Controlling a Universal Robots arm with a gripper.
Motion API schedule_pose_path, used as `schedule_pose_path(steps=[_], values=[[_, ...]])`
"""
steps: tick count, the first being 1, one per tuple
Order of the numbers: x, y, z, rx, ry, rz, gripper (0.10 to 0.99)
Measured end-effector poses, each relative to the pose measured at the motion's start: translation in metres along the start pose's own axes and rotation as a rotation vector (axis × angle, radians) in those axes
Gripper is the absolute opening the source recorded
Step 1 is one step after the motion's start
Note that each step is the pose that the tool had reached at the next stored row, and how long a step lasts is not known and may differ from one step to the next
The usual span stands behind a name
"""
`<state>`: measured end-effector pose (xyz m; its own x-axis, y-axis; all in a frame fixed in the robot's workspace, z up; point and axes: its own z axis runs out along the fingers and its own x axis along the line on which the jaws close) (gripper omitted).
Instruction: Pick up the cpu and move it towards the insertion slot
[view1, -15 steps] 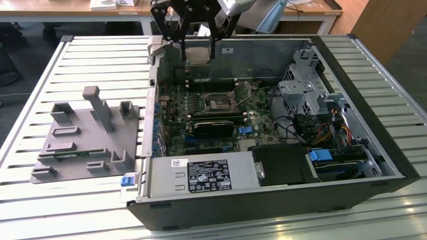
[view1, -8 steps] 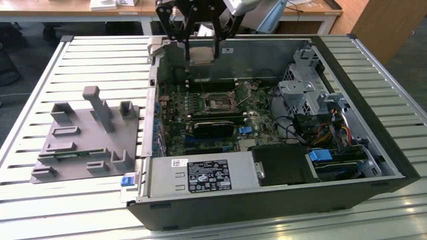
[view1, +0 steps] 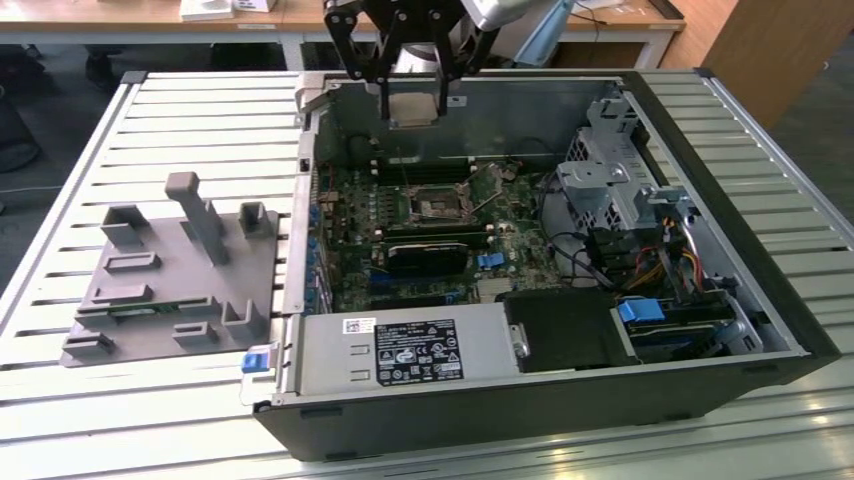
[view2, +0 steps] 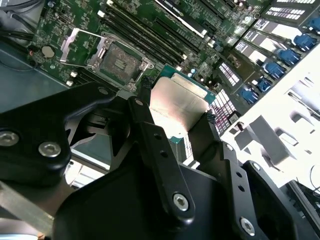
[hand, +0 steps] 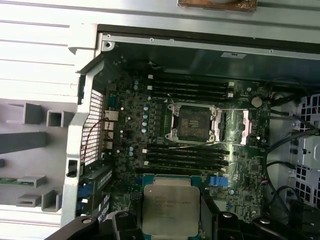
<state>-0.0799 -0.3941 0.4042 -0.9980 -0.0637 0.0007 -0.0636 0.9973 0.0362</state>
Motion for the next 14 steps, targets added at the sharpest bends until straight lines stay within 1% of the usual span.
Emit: schedule_pose_path(steps=[9, 14], values=[[-0.0119, 0.0049, 0.0002, 0.000, 0.0000, 0.000, 0.549], [-0.0155, 0.0066, 0.0003, 0.000, 0.0000, 0.000, 0.549]])
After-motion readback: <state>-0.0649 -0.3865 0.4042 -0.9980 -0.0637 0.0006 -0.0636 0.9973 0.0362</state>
